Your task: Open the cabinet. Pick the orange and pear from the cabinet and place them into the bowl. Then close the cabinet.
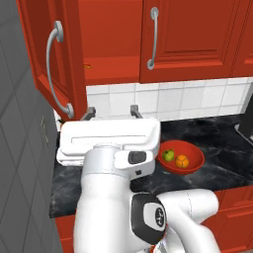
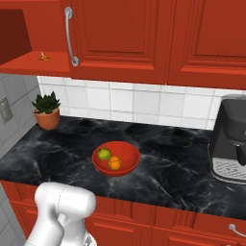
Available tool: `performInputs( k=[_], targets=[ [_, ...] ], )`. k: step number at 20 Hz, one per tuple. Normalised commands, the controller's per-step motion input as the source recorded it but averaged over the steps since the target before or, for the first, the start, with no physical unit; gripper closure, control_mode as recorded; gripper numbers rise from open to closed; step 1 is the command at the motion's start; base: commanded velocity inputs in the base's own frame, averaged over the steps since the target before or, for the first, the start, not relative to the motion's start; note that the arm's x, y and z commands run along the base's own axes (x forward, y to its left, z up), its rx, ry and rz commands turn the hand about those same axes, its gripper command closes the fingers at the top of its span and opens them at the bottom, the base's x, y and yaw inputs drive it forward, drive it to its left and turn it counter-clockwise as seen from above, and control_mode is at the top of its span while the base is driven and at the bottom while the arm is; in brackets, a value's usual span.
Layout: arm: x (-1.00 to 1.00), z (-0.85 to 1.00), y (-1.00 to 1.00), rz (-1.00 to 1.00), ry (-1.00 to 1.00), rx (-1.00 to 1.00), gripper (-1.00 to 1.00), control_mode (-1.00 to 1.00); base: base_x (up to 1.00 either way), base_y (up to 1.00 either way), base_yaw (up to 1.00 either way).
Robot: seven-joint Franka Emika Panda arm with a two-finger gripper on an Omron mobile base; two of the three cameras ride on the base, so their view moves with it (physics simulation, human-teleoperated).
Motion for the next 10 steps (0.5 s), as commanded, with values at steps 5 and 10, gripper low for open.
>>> performInputs(
  k=[5, 10],
  targets=[
    [0.88, -0.03, 0.07, -0.11, 0.0, 0.0, -1.0, -1.0, 0.0, 0.0, 0.0],
    [0.64, -0.11, 0.16, -0.07, 0.0, 0.0, -1.0, -1.0, 0.0, 0.0, 0.0]
  ],
)
